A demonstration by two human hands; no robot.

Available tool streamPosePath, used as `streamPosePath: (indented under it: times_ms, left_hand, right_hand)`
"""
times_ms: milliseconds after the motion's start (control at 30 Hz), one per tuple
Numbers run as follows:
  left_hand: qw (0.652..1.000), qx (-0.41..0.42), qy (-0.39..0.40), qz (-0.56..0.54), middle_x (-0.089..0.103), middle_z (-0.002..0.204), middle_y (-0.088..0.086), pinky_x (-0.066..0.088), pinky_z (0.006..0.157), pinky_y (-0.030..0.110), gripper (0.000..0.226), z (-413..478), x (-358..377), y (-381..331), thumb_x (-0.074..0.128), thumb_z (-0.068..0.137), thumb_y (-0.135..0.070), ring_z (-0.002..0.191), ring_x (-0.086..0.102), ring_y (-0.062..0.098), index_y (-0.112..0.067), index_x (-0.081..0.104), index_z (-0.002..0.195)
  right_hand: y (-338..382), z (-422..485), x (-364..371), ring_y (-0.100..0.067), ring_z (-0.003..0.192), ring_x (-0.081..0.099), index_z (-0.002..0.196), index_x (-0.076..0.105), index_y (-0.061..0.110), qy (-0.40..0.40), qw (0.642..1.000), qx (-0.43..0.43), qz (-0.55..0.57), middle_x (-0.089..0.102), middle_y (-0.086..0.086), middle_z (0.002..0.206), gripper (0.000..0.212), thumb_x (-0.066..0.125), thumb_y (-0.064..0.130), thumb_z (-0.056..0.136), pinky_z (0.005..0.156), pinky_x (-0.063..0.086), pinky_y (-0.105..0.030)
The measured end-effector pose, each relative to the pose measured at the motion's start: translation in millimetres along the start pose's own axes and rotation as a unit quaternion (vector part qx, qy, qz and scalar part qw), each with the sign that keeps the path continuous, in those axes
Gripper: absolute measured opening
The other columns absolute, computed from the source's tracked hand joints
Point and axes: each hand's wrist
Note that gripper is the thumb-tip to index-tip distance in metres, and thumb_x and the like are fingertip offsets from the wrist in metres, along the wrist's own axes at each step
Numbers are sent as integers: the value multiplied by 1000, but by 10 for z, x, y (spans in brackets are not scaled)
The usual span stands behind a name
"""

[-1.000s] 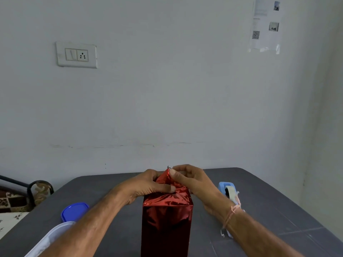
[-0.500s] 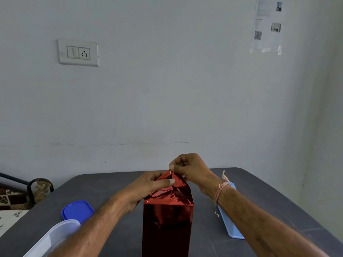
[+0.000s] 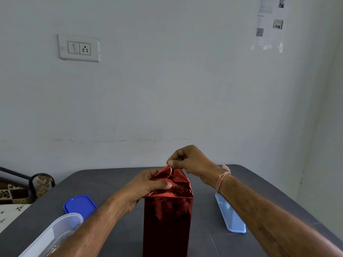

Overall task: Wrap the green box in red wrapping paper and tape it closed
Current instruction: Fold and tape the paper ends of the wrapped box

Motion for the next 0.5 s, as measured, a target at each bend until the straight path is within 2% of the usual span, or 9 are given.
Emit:
streamPosePath:
  times_ms: [100,167,300,400,500]
  left_hand:
    - [1000,12,-12,-16,77,117,6,48,112,46,62,-53,31,-5,87,68,-36,111,73,24,-20,69,126]
    - [1000,18,9,-22,74,123,4,47,112,44,64,-118,18,-15,84,72,-39,115,71,22,-23,64,131]
    - [999,18,48,7,65,138,-5,43,114,38,85,-256,-96,3,90,66,-40,125,63,12,-36,51,142]
    - [997,11,53,51,65,136,-10,46,110,32,91,-318,-114,35,95,68,-31,123,63,6,-41,44,143]
    - [997,22,28,68,67,131,-9,52,96,19,82,-339,-63,41,91,72,-25,116,66,2,-39,45,139]
  right_hand:
    - [2,-4,24,-6,75,72,90,80,6,-9,1000,-21,-17,77,0,79,4,78,8,87,67,53,-13]
    - [8,-8,38,-4,74,71,88,80,8,-17,999,-28,-26,77,2,77,2,78,8,86,69,54,-14]
    - [7,-8,48,-4,73,72,86,80,8,-32,999,-28,-30,77,3,77,2,79,7,84,68,54,-14]
    - [23,-6,58,-1,70,70,86,80,7,-34,999,-24,-27,75,6,75,2,78,7,86,66,52,-13]
    - [87,-32,43,10,62,62,97,77,6,-37,999,-17,-18,73,8,84,15,66,16,98,52,42,-5]
Point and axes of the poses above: each hand's wrist, its own z-axis towards the middle knuckle, its own x-axis out of the palm, y = z × x
